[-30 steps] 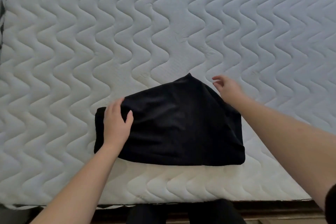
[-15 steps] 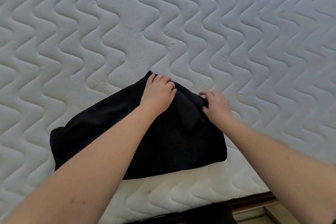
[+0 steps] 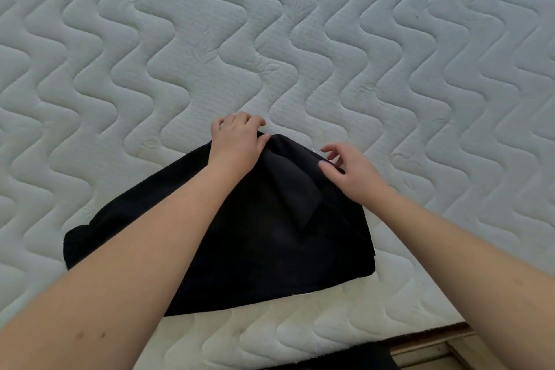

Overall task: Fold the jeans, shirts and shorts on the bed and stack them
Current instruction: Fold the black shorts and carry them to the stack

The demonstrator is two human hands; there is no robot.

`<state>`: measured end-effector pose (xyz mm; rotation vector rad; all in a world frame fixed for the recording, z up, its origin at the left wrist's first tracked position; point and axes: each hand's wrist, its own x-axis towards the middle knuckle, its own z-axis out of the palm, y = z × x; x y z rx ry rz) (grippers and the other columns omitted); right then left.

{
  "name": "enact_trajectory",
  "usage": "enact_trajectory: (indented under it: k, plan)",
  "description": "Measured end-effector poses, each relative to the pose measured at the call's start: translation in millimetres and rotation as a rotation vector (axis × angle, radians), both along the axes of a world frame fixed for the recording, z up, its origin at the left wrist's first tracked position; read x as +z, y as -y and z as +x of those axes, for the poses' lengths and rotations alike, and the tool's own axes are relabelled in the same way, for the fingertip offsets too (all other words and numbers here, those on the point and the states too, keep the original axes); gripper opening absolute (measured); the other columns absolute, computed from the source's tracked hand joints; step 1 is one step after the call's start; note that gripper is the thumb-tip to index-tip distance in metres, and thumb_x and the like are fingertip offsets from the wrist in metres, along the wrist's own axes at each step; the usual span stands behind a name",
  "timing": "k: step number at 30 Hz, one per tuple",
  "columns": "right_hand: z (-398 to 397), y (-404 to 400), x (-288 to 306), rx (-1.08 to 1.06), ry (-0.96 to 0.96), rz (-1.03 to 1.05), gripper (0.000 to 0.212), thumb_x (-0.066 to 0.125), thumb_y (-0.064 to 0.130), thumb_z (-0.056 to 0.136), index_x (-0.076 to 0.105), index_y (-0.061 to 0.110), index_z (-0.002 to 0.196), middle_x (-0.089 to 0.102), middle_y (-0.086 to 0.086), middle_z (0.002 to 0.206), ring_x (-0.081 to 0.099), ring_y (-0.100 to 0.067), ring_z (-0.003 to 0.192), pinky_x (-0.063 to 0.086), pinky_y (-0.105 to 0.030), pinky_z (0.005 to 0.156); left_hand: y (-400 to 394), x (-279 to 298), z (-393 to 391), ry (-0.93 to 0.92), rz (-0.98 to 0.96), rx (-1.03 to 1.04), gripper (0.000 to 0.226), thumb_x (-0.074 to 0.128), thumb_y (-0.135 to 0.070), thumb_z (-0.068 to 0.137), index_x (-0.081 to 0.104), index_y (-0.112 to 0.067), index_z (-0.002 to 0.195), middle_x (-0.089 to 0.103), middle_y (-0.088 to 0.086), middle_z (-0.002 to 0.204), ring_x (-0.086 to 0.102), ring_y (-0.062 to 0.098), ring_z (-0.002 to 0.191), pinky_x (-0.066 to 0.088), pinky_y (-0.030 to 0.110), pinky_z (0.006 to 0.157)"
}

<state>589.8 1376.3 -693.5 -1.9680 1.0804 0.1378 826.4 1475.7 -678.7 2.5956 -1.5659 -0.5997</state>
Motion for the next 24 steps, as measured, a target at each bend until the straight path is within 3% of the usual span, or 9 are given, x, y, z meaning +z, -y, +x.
enact_trajectory:
  k: [3,5,7,10,12,16,24]
  plan:
    - [-3.6,-9.3,-0.2,0.165,-0.075,-0.089,0.065,0.065,0.066,0.075,0.052,0.033,0.129,0.046,0.014,0.116,0.037,-0.005,0.107,0.026,-0.032,0.095,7.8,-3.0,5.9,-0.042,0.101,0.023,0.038,0.051,-0.050,0.096,0.056,-0.028,0.127,0.053,-0.002,0.132,0.045,0.022,0.126,0.025,0.042,0.107]
    - [0.7,-7.9,-0.4,0.202,-0.090,-0.174,0.052,0.072,0.057,0.076,0.063,0.028,0.118,0.053,0.008,0.114,0.043,-0.012,0.109,0.024,-0.031,0.091,12.1,-3.0,14.3,-0.085,0.166,-0.001,0.038,0.057,-0.052,0.093,0.057,-0.030,0.124,0.052,-0.002,0.130,0.045,0.023,0.125,0.027,0.044,0.106]
    - [8.0,-0.7,2.8,0.172,-0.056,-0.218,0.028,0.074,0.041,0.081,0.070,0.018,0.097,0.064,0.002,0.100,0.055,-0.022,0.099,0.032,-0.031,0.086,16.3,-2.2,23.5,-0.086,0.223,-0.066,0.038,0.062,-0.050,0.090,0.058,-0.033,0.123,0.053,-0.003,0.128,0.046,0.023,0.124,0.029,0.045,0.104]
    - [15.6,19.5,10.8,0.024,-0.028,-0.124,0.016,0.075,0.033,0.083,0.065,0.021,0.086,0.062,0.008,0.076,0.058,-0.018,0.079,0.039,-0.030,0.070,22.2,-1.8,32.2,-0.034,0.272,-0.133,0.031,0.064,-0.045,0.091,0.060,-0.033,0.119,0.057,-0.002,0.123,0.046,0.023,0.121,0.030,0.044,0.101]
    - [19.4,36.3,13.0,-0.032,-0.061,-0.109,0.016,0.075,0.033,0.083,0.063,0.025,0.087,0.056,0.015,0.070,0.057,-0.015,0.074,0.037,-0.028,0.066,25.6,-3.0,34.3,-0.043,0.230,-0.093,0.024,0.060,-0.044,0.093,0.063,-0.031,0.113,0.058,-0.002,0.119,0.048,0.024,0.119,0.031,0.044,0.100]
    - [24.2,57.8,6.5,-0.081,-0.128,-0.116,0.022,0.072,0.037,0.085,0.057,0.022,0.080,0.054,0.012,0.072,0.054,-0.015,0.074,0.036,-0.026,0.060,30.5,-6.8,36.9,-0.141,0.101,0.042,0.020,0.055,-0.043,0.096,0.066,-0.029,0.104,0.056,-0.004,0.104,0.052,0.023,0.112,0.034,0.044,0.098]
    - [27.5,56.9,-4.3,-0.384,-0.172,-0.202,0.024,0.058,0.043,0.094,0.056,0.020,0.087,0.054,0.011,0.075,0.056,-0.019,0.080,0.035,-0.030,0.068,29.7,-14.7,34.5,-0.148,0.023,0.121,0.025,0.046,-0.042,0.100,0.066,-0.027,0.100,0.068,-0.005,0.099,0.059,0.024,0.102,0.029,0.040,0.087]
